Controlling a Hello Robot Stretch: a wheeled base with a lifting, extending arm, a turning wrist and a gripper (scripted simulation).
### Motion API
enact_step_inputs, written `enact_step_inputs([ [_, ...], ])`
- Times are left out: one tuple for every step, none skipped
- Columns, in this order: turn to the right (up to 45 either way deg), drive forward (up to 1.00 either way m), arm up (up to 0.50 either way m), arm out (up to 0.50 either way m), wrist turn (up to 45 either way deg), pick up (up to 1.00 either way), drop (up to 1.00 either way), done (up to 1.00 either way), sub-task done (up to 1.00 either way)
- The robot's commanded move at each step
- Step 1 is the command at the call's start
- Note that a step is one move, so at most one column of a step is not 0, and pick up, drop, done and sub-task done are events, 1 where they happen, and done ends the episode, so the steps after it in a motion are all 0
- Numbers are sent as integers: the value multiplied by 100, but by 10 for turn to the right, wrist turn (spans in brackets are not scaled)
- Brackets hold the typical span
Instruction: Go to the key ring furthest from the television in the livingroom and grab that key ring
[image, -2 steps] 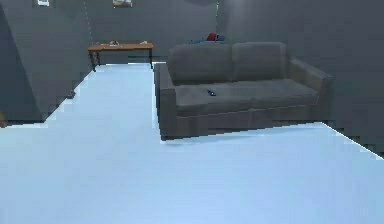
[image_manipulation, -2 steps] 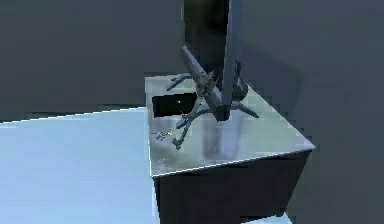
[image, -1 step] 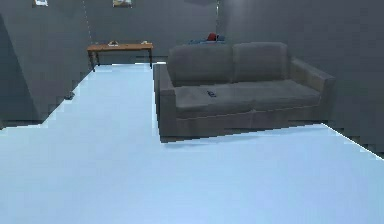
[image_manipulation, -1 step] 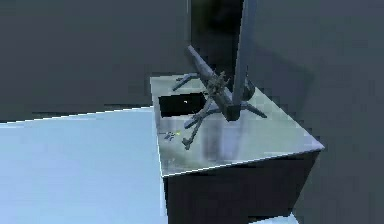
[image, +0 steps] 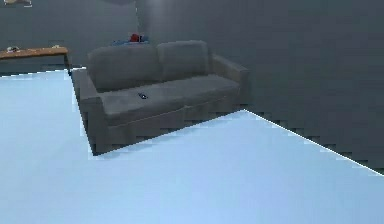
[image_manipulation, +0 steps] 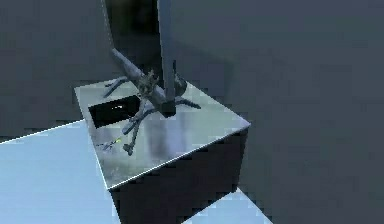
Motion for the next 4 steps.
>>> enact_step_inputs([
  [0, 60, 0, 0, 0, 0, 0, 0, 0],
  [450, 0, 0, 0, 0, 0, 0, 0, 0],
  [90, 0, 0, 0, 0, 0, 0, 0, 0],
  [0, 70, 0, 0, 0, 0, 0, 0, 0],
])
